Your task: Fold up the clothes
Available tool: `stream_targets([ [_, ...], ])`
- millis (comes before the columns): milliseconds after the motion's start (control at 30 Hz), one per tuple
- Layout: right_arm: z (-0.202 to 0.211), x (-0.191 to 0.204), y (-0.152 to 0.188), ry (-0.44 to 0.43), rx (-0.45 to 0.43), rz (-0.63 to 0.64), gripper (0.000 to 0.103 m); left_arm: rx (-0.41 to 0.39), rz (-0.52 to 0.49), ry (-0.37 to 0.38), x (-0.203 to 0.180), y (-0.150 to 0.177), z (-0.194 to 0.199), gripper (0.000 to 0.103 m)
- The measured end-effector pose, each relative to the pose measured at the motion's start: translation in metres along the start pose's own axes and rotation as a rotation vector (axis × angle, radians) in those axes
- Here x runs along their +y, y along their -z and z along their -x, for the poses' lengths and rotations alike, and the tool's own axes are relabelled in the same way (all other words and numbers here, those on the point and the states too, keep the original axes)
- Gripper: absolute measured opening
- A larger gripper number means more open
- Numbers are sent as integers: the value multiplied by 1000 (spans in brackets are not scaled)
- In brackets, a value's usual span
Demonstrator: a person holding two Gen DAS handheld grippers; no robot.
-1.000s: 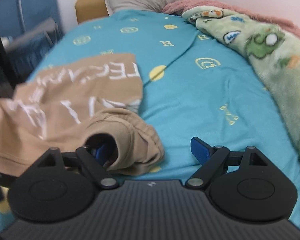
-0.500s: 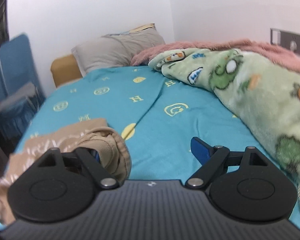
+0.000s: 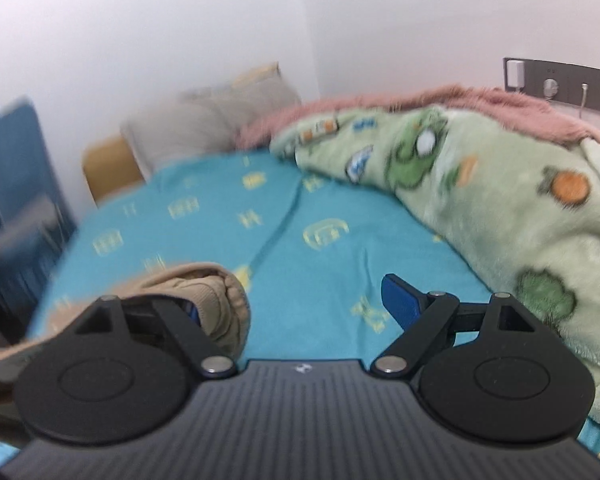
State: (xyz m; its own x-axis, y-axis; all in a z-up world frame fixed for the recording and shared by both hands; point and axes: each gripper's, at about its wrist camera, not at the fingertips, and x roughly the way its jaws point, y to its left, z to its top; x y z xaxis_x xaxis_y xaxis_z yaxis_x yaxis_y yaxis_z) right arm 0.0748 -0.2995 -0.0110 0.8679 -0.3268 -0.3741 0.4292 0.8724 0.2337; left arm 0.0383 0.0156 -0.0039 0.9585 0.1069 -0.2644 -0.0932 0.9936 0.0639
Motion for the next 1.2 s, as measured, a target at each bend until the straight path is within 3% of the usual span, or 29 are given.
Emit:
stream_targets([
  [167, 45, 6, -60, -84, -119, -87, 85, -108, 98, 17, 14, -80, 27, 90],
  [367, 115, 15, -151, -206, -282, -136, 86, -294, 118, 53, 32, -194, 76, 90],
  [567, 209, 25, -230, -253, -406, -76, 86, -415, 136, 61, 53, -282, 159, 90],
  [733, 295, 21, -271, -297, -465, -68, 86, -523, 112, 62, 67, -334, 241, 90],
  [900, 362, 12, -296, -295, -522, -47, 87, -551, 82, 80, 75, -369, 310, 90],
  [967, 369, 9, -298, -281, -525, -34, 87, -527, 87, 99, 76, -378, 319, 90],
  [1067, 361, 9, -298, -259, -488, -18, 87, -472, 92, 110, 71, -379, 302, 91],
  [1200, 306, 18, -286, -226, -414, 22, 87, -375, 101, 124, 58, -359, 225, 92],
])
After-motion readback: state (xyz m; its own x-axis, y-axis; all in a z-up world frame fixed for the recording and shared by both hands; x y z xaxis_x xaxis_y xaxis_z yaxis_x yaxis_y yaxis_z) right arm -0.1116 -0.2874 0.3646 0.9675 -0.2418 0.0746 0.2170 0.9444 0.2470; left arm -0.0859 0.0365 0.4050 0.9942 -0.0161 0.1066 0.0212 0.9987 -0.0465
